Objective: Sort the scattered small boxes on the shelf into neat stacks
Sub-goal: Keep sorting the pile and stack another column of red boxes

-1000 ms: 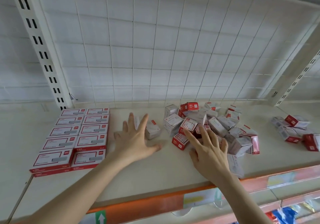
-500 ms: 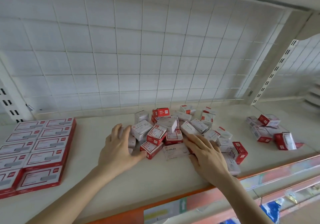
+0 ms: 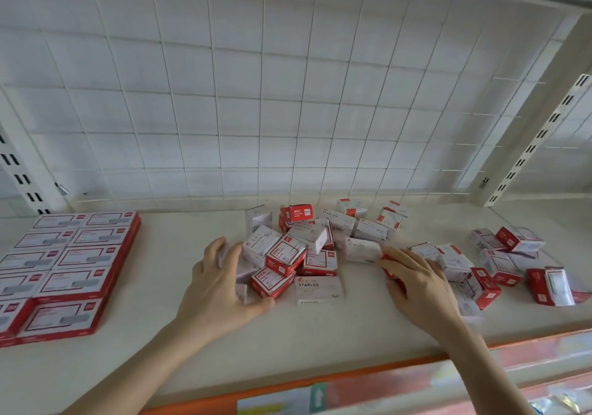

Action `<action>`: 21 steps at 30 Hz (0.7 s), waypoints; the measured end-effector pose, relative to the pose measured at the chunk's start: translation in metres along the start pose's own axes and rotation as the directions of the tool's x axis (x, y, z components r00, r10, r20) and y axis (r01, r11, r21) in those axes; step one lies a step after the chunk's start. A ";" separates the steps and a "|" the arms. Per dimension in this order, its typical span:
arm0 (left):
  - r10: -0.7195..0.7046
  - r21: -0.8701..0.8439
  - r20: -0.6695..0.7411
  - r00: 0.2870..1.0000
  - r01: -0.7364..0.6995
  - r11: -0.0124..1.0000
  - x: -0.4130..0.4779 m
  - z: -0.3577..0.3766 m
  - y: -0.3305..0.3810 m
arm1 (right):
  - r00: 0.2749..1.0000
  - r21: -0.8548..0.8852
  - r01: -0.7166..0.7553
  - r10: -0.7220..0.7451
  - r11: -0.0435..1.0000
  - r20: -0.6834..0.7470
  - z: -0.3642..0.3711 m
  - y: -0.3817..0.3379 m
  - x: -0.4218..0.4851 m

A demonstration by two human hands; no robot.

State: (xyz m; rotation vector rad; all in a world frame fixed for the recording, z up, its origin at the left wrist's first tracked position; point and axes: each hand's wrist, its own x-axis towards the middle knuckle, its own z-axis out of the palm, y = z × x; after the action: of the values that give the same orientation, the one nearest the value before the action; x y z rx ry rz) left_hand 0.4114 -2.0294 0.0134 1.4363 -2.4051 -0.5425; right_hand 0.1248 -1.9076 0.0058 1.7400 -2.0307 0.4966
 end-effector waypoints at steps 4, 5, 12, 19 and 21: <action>-0.015 -0.039 -0.006 1.000 0.014 0.999 -0.004 0.002 0.011 | 0.995 0.016 -0.090 0.089 0.996 0.048 0.002 0.008 0.006; -0.013 -0.044 0.002 1.000 0.013 0.999 -0.005 0.003 0.015 | 0.991 0.029 -0.109 0.107 0.994 0.077 0.002 0.009 0.007; 0.012 -0.120 0.024 1.000 -0.009 0.993 -0.006 0.016 0.049 | 0.951 0.189 -0.244 0.197 0.951 0.237 -0.003 0.008 0.012; 0.009 -0.125 0.047 0.999 -0.003 0.992 -0.006 0.026 0.073 | 0.945 0.327 -0.323 0.287 0.888 0.155 -0.003 -0.007 0.022; 0.028 -0.118 0.057 0.998 -0.022 0.993 -0.007 0.026 0.079 | 0.954 0.396 -0.300 0.281 0.868 0.107 -0.003 -0.019 0.031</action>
State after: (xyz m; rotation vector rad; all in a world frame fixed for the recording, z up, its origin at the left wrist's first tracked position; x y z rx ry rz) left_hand 0.3421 -1.9845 0.0260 1.3577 -2.3892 -0.7165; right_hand 0.1395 -1.9349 0.0252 1.6742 -2.3670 1.0543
